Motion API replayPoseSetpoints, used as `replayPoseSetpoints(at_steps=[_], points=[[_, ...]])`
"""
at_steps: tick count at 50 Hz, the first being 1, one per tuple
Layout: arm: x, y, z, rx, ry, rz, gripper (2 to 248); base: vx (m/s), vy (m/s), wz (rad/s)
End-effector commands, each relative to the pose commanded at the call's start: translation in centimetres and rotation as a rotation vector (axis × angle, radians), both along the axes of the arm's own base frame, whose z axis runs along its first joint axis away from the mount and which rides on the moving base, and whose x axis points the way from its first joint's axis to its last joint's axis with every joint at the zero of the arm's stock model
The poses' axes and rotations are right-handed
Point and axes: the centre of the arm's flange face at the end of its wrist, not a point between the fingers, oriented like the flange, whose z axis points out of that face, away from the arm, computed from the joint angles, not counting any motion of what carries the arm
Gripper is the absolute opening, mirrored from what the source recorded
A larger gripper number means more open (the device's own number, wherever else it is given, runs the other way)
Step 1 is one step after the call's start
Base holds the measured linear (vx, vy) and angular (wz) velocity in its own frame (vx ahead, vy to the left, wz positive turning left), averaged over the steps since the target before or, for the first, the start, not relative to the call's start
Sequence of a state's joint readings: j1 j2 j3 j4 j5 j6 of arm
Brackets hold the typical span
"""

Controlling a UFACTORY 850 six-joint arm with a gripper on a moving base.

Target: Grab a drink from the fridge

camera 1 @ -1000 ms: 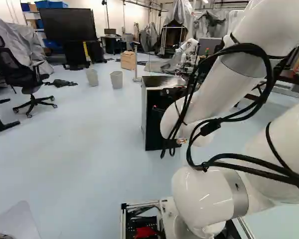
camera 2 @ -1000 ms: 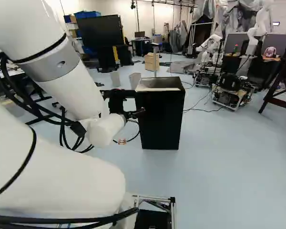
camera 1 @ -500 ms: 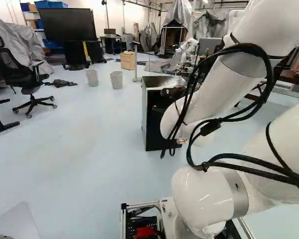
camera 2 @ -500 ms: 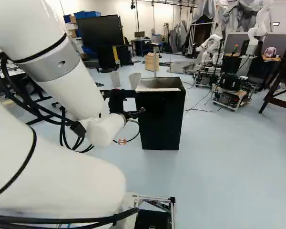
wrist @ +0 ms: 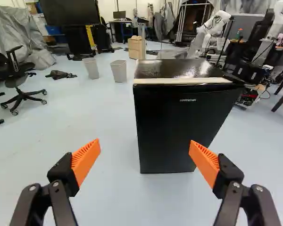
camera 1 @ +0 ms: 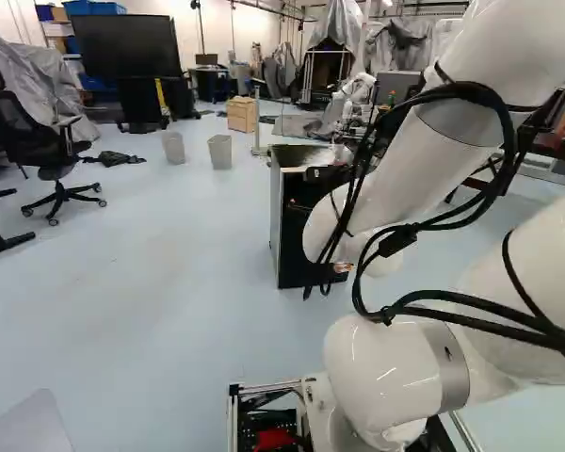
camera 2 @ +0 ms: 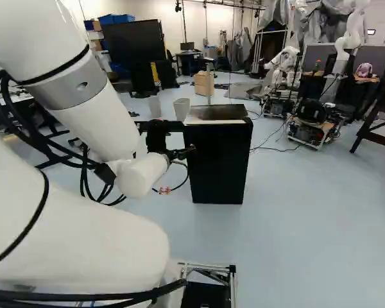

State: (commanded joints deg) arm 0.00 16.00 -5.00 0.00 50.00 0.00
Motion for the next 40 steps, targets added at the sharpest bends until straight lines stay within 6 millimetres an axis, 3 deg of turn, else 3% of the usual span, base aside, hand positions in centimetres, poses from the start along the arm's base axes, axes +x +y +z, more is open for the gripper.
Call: replayPoseSetpoints(at_steps=[40], points=[[0.0,0.0,0.0,0.0,0.0,0.0,247,0.091,0.011,-0.008]])
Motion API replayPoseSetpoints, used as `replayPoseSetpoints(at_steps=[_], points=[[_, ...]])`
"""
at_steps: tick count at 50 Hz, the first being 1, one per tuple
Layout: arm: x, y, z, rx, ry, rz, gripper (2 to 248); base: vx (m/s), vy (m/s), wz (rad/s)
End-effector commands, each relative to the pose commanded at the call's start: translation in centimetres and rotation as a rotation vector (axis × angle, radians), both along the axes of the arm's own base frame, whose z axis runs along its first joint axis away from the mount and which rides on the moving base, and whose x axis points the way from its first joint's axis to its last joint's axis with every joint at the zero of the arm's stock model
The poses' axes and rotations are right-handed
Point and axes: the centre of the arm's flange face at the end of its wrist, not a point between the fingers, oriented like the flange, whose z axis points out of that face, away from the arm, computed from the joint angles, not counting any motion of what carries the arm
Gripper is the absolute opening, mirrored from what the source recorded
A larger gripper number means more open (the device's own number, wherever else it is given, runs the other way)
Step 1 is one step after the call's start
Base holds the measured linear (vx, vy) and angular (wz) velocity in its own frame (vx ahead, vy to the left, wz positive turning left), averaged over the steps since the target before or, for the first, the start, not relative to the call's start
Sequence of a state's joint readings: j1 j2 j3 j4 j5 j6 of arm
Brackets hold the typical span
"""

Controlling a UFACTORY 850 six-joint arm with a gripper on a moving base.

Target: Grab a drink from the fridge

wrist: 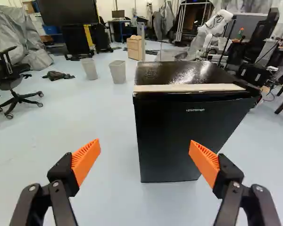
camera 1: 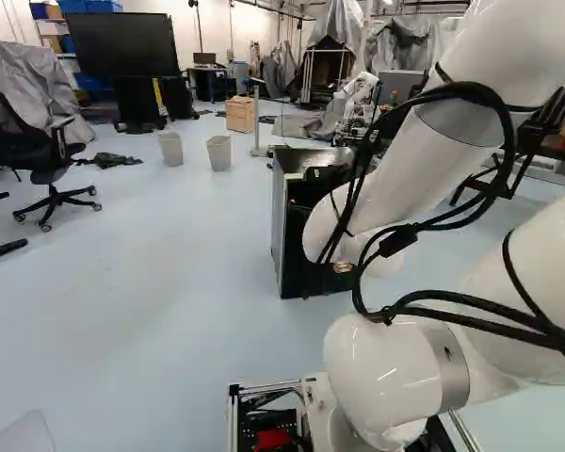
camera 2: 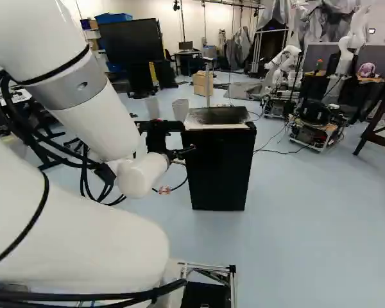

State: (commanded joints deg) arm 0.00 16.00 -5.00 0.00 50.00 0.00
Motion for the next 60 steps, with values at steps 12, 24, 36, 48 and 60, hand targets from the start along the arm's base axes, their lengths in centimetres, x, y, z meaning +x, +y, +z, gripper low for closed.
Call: replayPoseSetpoints(at_steps=[12,24,36,48,60], points=[[0.0,0.0,0.0,0.0,0.0,0.0,247,0.049,0.001,-0.004],[0.0,0.4,0.0,0.004,0.0,0.008,247,0.0,0.0,0.0],[0.8,1.3,0.1,0.02,0.004,0.009,247,0.0,0.0,0.0],[2.4,2.1,0.4,0.048,0.004,-0.024,247,0.0,0.0,0.0],[3.0,3.0,0.6,0.079,-0.009,-0.064,247,0.0,0.0,0.0]])
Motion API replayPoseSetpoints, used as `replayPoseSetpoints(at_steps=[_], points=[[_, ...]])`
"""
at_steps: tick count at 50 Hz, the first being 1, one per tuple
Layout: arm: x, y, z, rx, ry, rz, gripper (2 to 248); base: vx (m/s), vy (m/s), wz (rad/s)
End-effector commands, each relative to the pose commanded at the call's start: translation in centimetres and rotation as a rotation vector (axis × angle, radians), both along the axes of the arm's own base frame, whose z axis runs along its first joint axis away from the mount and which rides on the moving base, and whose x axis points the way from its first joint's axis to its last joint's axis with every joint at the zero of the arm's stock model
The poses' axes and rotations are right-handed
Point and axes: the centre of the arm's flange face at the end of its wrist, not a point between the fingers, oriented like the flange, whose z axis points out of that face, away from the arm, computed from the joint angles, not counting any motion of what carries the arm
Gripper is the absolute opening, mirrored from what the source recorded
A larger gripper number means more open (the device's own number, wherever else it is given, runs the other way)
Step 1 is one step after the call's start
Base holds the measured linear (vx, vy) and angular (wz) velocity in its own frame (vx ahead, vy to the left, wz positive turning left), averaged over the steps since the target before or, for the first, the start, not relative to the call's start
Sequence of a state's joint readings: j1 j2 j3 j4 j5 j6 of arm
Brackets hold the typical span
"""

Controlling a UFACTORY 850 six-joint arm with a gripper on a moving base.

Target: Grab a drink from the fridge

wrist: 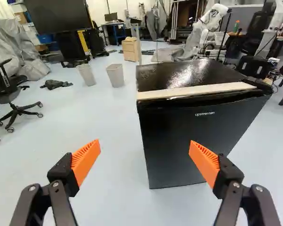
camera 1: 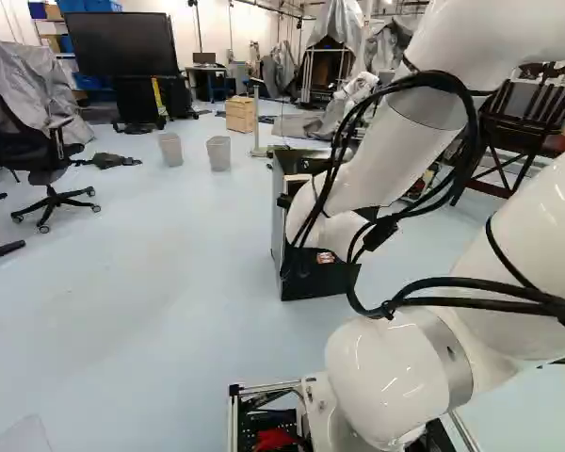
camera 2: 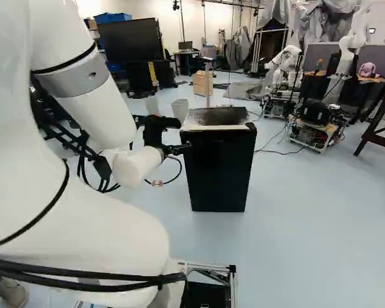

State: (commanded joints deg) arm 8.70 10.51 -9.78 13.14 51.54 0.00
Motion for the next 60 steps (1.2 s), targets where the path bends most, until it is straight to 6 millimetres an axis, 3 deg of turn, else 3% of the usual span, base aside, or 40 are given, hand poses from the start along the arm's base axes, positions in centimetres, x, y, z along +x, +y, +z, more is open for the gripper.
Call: replayPoseSetpoints(at_steps=[29,60], points=[[0.3,2.0,0.5,0.066,-0.05,-0.099,247,0.0,0.0,0.0],[4.2,4.6,0.9,0.12,-0.07,-0.22,247,0.0,0.0,0.0]])
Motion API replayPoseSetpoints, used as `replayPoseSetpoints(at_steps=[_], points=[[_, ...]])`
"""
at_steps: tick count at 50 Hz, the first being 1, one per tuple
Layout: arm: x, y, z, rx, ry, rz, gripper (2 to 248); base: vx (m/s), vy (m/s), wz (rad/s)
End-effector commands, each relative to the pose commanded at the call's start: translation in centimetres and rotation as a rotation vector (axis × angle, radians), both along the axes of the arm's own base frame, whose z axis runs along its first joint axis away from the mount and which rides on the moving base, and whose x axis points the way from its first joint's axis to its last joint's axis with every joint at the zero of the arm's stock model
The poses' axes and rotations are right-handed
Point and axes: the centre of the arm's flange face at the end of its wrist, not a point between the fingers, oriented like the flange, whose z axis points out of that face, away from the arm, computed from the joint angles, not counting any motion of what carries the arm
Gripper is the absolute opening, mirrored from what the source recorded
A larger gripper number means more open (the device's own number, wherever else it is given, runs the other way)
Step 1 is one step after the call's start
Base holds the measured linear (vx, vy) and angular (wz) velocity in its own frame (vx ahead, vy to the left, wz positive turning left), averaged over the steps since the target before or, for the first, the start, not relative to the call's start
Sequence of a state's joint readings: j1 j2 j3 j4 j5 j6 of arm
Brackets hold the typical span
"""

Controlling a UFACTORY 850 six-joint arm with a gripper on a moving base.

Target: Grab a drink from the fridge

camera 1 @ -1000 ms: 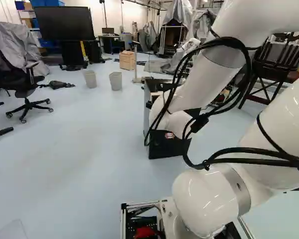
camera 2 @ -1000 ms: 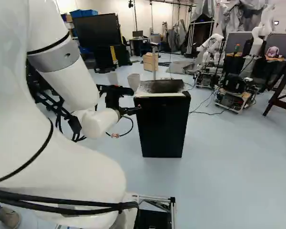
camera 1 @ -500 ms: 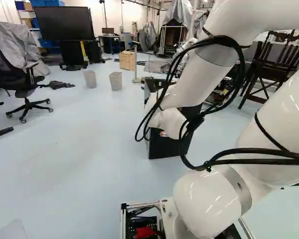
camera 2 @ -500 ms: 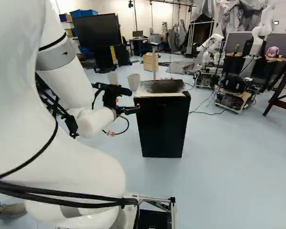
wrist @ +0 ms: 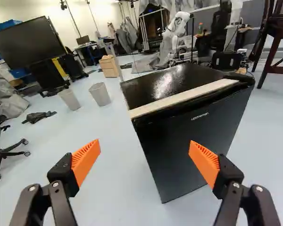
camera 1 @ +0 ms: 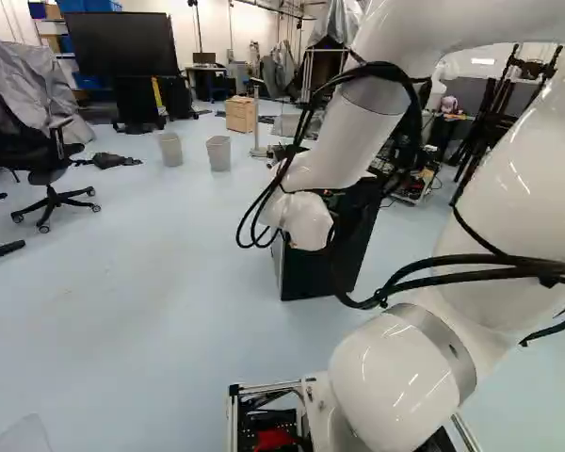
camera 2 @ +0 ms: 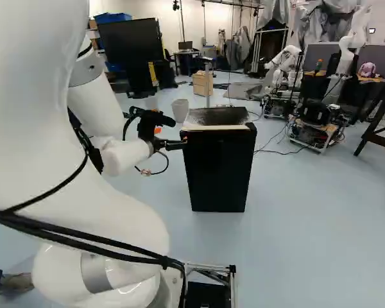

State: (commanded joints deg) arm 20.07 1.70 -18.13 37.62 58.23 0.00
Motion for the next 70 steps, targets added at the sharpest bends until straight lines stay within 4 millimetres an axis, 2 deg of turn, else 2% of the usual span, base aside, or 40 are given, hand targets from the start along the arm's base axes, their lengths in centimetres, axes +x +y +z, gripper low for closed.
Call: replayPoseSetpoints(at_steps=[31,70], points=[[3.3,3.2,0.2,0.029,-0.047,-0.088,247,0.0,0.0,0.0],[8.2,8.1,-4.0,0.012,-0.024,-0.186,247,0.0,0.0,0.0]])
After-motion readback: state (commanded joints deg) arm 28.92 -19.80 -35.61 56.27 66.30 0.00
